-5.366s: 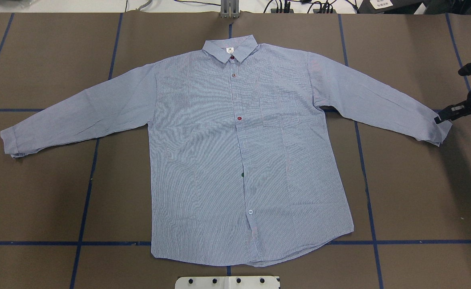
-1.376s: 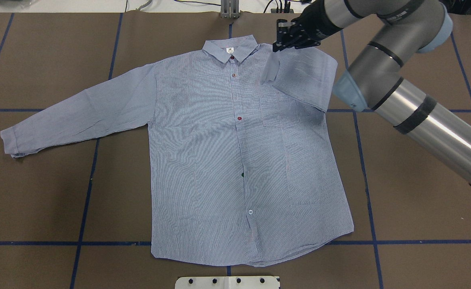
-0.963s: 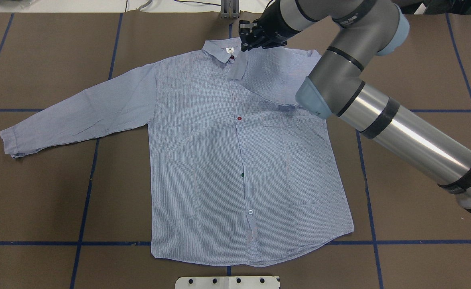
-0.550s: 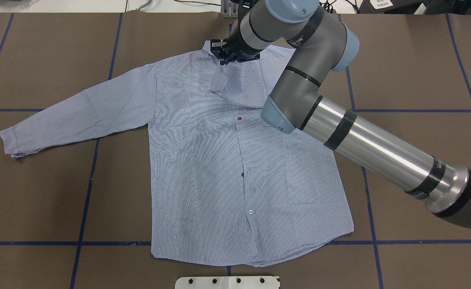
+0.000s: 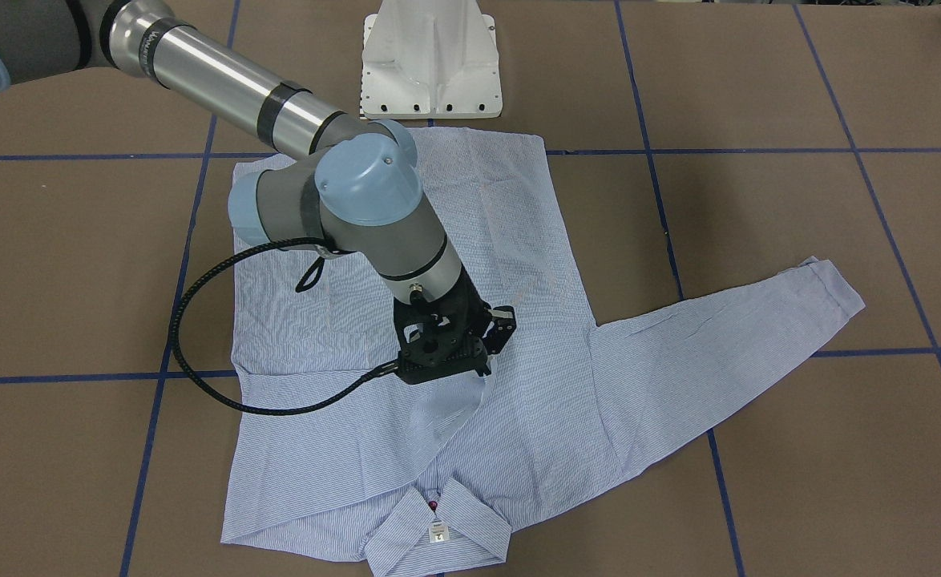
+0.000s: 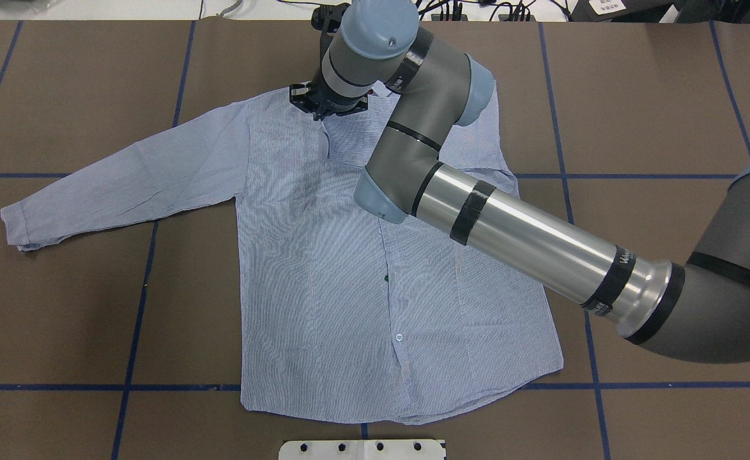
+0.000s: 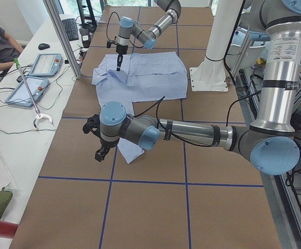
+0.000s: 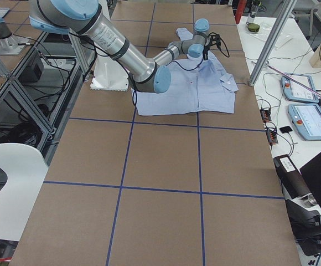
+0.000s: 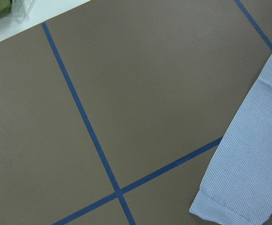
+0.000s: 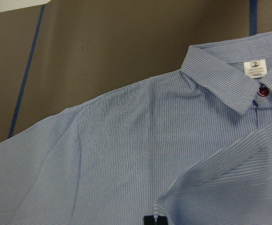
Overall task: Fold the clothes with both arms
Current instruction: 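Lift the sleeve with the right gripper and carry it across toward the collar, then lay the sleeve on the shirt back, open the right gripper and withdraw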
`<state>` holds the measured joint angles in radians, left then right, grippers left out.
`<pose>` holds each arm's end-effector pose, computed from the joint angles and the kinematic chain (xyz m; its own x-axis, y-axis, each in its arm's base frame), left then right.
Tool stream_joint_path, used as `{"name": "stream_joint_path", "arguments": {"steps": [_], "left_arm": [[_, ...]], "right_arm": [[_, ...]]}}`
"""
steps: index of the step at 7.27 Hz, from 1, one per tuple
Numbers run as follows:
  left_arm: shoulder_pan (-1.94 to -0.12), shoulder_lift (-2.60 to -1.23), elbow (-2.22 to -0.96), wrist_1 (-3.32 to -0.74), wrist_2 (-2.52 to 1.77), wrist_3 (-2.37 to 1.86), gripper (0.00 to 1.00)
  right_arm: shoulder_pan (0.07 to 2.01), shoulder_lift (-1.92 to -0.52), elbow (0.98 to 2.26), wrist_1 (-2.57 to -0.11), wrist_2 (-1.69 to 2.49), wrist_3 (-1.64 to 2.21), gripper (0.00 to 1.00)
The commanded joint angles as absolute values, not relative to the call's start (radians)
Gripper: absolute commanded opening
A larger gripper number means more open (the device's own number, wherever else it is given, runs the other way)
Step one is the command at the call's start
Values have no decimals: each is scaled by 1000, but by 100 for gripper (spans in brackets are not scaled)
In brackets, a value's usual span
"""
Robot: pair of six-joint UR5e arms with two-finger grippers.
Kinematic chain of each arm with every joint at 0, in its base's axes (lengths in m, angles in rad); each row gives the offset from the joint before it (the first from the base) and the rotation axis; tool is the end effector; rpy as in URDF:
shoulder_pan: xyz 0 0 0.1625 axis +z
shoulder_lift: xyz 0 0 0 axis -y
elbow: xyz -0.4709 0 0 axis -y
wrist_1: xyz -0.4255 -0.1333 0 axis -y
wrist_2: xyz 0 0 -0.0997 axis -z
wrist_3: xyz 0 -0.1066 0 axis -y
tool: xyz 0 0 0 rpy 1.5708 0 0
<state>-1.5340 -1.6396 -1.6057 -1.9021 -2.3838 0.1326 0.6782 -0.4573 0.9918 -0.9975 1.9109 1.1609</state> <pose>-0.0346 -0.5785 0.6127 0.6653 0.4481 -0.5972 -0.1224 0.8545 0.5048 -0.6575 -0.6553 0.1093 0.4621 -0.1102 0.8800 -0.1907 0.9567 0.2199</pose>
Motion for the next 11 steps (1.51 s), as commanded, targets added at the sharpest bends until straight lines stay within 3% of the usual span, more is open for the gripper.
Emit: {"name": "stream_joint_path", "arguments": {"steps": [1,2,6,8,11], "left_arm": [[-1534,-1640,-1608,-1902,-2385,132,100],[-1534,-1640,-1611,-1901,-2385,132,100],[-1514,-1643,-1601,-1913,-2395,83,100],[-1455,-1632,-1589,-2035,-2396,-178,100],[-1346,-1577,-1589,-2259,-2364,-624,100]], "right_arm": [[652,-414,943,-988,1859,1160,87],[632,-413,943,-988,1798,1163,100],[629,-417,986,-1049,1810,1186,100],[707,-483,1179,-1326,1993,1164,100],[791,-784,1493,-1386,2029,1079,100]]}}
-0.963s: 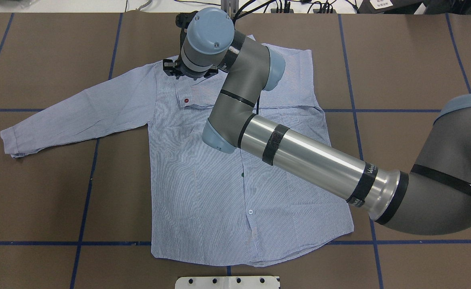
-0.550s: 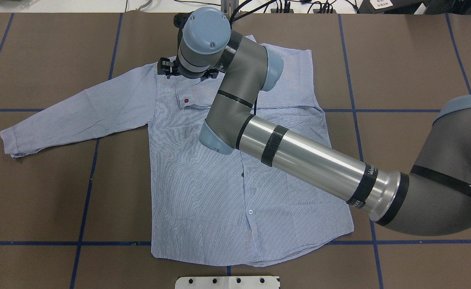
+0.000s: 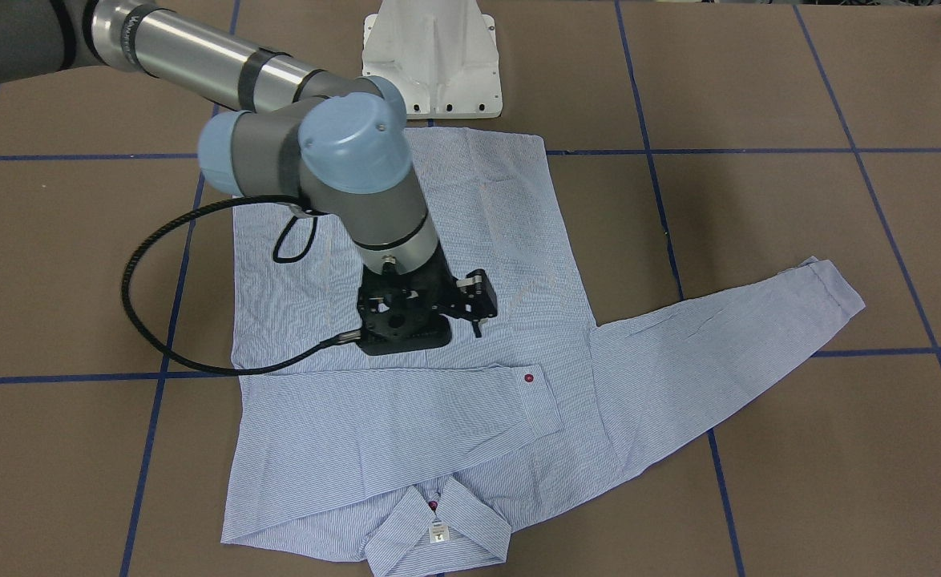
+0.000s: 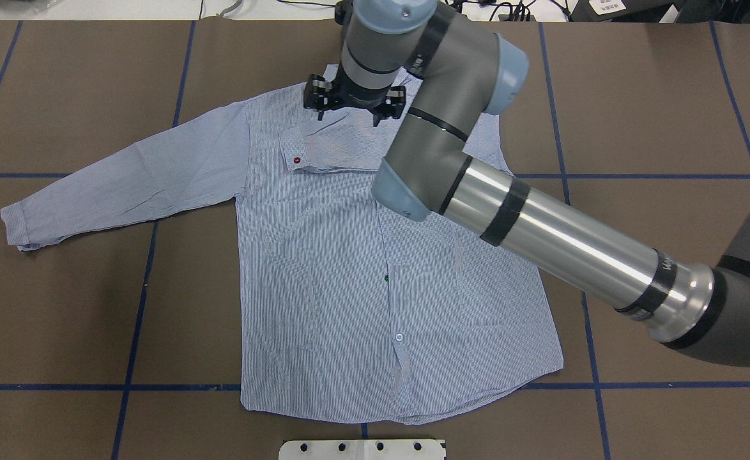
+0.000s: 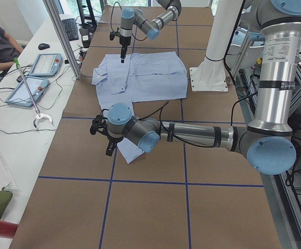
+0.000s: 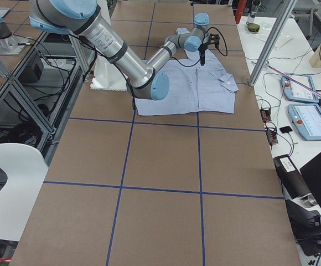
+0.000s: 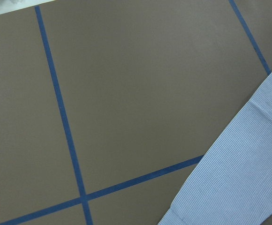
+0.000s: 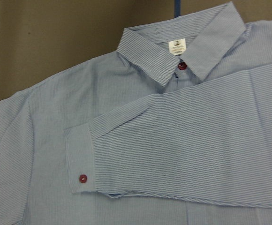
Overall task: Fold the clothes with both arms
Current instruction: 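Lay the sleeve on the shirt back, open the right gripper and withdraw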
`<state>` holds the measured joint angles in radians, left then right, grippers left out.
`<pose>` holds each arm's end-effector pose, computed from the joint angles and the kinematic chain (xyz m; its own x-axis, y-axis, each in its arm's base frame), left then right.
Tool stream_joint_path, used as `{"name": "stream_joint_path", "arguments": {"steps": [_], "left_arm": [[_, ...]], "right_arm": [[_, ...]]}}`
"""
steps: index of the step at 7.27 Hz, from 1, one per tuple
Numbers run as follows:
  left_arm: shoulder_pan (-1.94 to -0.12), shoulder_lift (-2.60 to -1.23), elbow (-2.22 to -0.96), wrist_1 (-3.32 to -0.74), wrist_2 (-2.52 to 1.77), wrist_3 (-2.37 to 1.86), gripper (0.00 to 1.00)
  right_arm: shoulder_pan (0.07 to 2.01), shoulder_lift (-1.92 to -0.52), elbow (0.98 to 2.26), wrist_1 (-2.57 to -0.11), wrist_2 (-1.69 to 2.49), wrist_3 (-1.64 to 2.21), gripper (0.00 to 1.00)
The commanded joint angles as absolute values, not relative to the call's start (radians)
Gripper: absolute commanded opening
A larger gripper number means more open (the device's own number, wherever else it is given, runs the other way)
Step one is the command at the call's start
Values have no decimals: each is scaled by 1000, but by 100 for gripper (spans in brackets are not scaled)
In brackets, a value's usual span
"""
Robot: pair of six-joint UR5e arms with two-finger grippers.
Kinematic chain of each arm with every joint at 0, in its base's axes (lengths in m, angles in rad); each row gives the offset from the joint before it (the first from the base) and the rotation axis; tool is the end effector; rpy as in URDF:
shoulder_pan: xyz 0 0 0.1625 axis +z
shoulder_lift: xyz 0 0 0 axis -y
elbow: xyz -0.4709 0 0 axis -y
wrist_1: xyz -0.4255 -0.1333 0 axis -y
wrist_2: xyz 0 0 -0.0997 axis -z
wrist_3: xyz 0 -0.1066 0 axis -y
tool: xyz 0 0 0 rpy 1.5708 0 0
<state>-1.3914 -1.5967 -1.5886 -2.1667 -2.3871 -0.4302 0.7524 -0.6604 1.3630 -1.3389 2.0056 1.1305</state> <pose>0.0453 -0.5618 0.6137 0.6017 0.1708 -0.7803 0.1186 0.9470 0.2987 -0.5482 -0.6342 0.1537 0.5512 -0.0135 0.8343 -0.1521 0.9815 0.1164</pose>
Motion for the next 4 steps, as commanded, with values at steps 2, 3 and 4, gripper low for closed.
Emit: {"name": "stream_joint_path", "arguments": {"steps": [2,3,4], "left_arm": [[-1225,-1517,-1597,-2418,-2213,-913,99],[-1192,-1488,-1597,-2465,-2174,-989,99],[-1125,-1474,-1598,-2470,-2084,-1090,98]], "right_arm": [[837,-898,1700,-1666,2039,874,100],[862,-940,1788,-1768,2040,815,100],[882,-992,1866,-1825,2040,742,100]]}}
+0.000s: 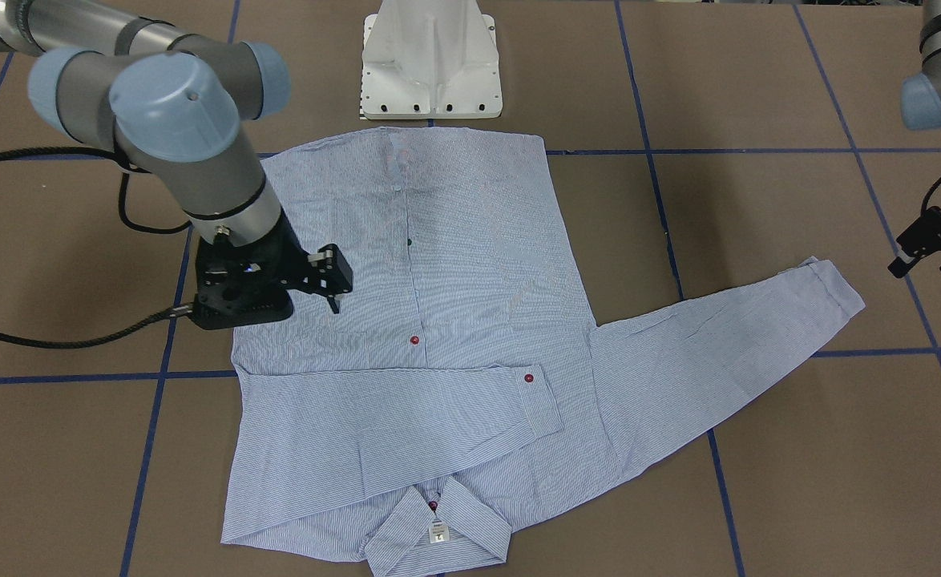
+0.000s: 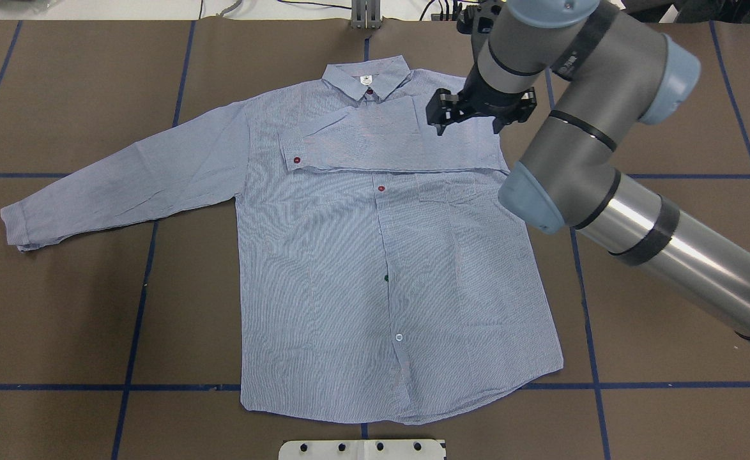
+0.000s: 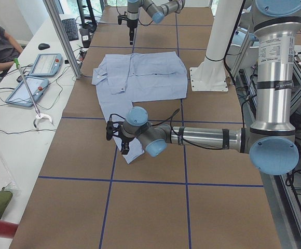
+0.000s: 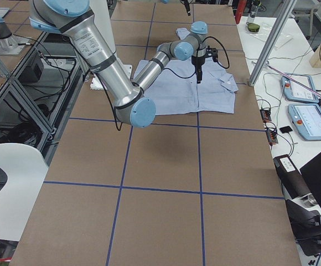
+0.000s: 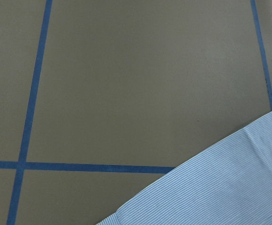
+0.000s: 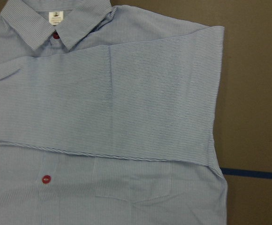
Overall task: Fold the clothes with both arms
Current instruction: 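Lay the sleeve on the shirt back, open the right gripper and withdraw, then lower the left gripper to the sleeve cuff nearest it and grasp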
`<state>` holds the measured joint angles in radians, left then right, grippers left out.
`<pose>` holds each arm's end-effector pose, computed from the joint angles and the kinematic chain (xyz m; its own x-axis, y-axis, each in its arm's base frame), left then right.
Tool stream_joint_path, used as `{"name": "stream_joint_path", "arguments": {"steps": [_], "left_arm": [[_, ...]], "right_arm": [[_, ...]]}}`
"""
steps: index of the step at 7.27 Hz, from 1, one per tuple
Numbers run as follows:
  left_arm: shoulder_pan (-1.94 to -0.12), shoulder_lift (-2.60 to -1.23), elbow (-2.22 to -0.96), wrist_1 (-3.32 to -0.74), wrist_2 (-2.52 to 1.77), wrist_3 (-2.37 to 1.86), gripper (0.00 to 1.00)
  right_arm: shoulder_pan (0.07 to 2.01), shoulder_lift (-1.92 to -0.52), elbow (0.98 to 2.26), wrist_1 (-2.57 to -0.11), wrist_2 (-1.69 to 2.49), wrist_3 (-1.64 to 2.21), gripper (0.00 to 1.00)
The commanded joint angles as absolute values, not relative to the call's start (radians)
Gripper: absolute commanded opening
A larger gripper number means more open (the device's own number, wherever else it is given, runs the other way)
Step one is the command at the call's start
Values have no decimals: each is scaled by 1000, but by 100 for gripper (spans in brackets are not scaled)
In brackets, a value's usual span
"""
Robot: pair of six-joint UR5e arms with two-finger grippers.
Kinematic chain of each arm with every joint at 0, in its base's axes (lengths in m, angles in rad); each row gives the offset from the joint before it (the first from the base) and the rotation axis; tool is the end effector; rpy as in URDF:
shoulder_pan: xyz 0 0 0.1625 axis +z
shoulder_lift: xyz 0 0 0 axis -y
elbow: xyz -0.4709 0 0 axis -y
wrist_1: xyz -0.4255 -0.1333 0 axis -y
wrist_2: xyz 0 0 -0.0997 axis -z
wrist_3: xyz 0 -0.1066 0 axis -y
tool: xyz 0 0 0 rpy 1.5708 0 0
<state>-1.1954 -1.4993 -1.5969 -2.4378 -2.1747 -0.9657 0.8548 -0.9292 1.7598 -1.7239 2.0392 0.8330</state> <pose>0.1243 -0.5138 0.6383 0.5543 -0.1294 -0.8222 0.3624 0.9268 0.0985 -0.3992 -0.5886 0.2372 0.7063 -0.1026 0.7004 -0.0167 0.9868 0.1614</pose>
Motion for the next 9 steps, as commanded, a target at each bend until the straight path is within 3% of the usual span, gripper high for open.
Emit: {"name": "stream_joint_path", "arguments": {"steps": [1,5,7,9], "left_arm": [[-1062,-1471,-1597,-2470,-2010,-1165,95],[-961,-1425,-1595,-2474,-1921,-1186,79],[-934,-1425,-1591,-2474,-1914,-1206,65],[-934,-1422,-1588,-2471,-1913,-1207,58]], "right_arm": [[894,-1032,1914,-1848,2042,682,100],[891,-1060,1944,-1847,2042,675,100],[891,-1062,1941,-1847,2039,675,100],[890,-1062,1939,-1847,2037,676,100]]}}
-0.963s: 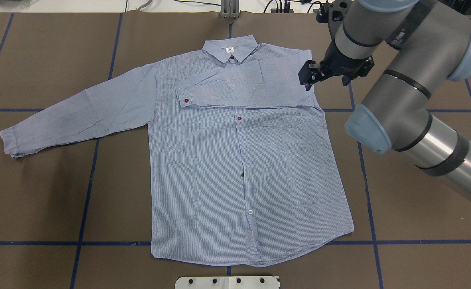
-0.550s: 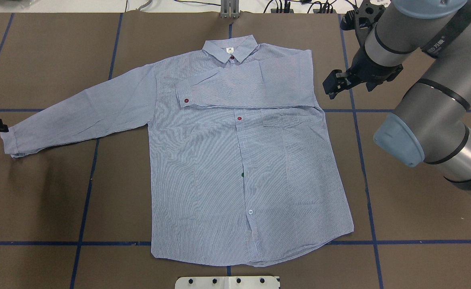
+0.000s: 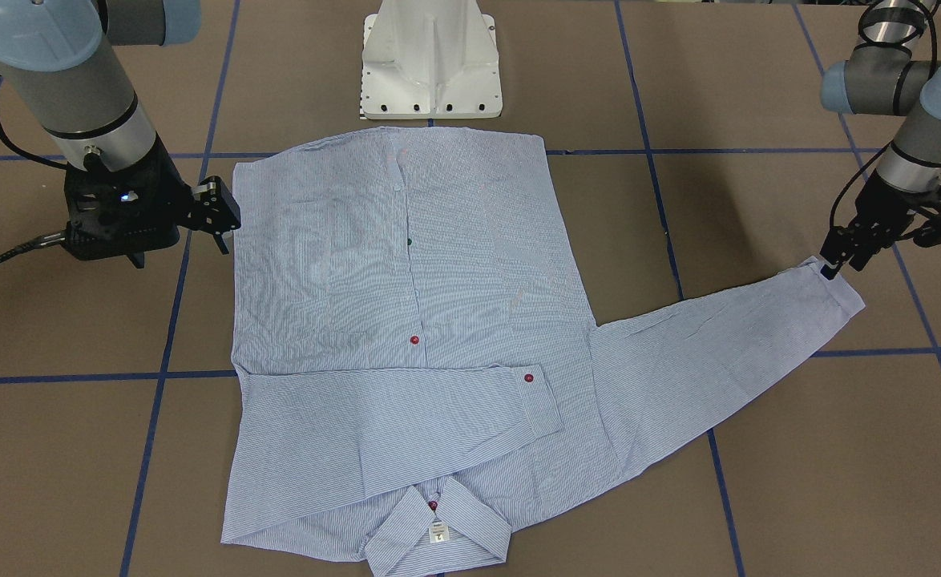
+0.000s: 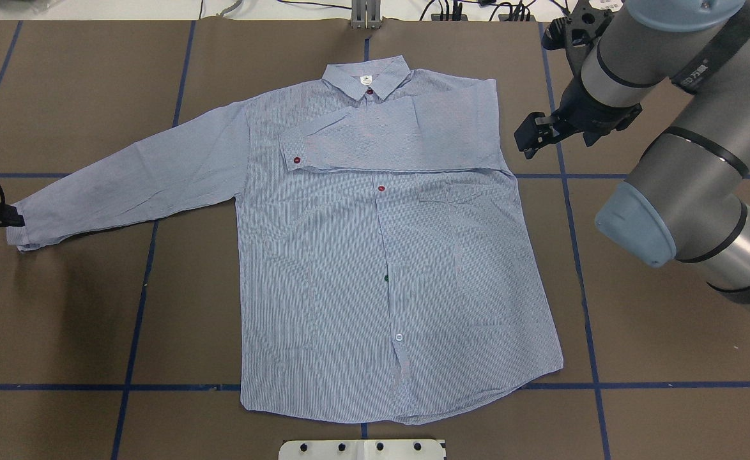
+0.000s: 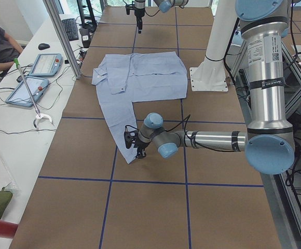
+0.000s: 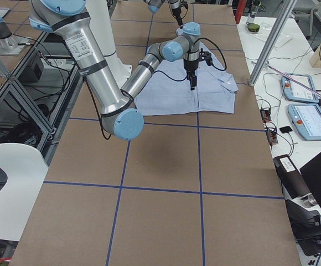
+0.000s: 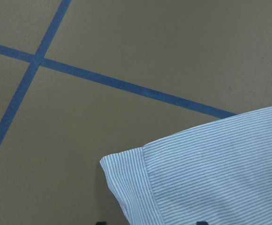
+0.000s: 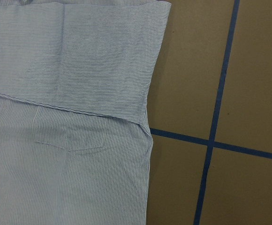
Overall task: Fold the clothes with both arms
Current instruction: 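Lower the left gripper to the sleeve cuff nearest it and grasp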
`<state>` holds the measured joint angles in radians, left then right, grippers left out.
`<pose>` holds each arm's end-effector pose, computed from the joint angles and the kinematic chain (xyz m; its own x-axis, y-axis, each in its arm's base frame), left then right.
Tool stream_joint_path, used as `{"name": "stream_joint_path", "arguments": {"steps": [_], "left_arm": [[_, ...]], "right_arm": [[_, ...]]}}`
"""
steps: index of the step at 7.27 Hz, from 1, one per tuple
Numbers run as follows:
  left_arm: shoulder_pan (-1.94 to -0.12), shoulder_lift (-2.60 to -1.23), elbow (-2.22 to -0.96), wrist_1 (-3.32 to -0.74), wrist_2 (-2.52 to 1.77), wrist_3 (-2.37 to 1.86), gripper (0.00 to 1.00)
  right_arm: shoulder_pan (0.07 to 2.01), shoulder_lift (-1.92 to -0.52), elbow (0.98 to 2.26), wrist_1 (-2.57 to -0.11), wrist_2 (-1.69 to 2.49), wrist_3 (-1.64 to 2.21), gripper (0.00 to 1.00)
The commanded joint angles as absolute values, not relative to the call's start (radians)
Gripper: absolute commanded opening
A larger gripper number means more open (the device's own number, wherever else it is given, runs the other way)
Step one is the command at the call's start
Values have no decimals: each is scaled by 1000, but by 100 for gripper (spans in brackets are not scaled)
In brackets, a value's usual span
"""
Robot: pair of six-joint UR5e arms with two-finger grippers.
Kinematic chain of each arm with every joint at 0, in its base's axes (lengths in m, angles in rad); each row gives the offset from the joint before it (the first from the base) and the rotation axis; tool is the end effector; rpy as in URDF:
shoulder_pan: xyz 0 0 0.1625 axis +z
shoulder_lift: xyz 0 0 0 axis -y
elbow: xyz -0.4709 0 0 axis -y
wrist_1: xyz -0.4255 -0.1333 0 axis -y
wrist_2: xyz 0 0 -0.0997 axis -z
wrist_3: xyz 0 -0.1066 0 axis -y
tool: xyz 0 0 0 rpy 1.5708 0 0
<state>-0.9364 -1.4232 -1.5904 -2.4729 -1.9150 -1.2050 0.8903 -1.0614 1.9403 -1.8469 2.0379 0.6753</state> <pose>0.2145 -0.4557 0.6846 0.6169 -0.2703 -0.7391 0.4259 0.9044 0.0247 -0.3346 -0.5489 0.2678 0.7403 -0.1931 0.6439 0.0711 0.9750 0.2106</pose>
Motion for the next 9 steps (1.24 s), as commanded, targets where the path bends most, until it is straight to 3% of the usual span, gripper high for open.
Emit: {"name": "stream_joint_path", "arguments": {"steps": [1,9], "left_arm": [[-933,-1422,-1585,-2470,-1901,-1206,57],[-928,-1434,-1552,-2470,-1870,-1239,49]], "right_arm": [[890,-1062,1940,-1847,2037,676,100],[893,-1077,1947,-1845,2039,676,100]]}}
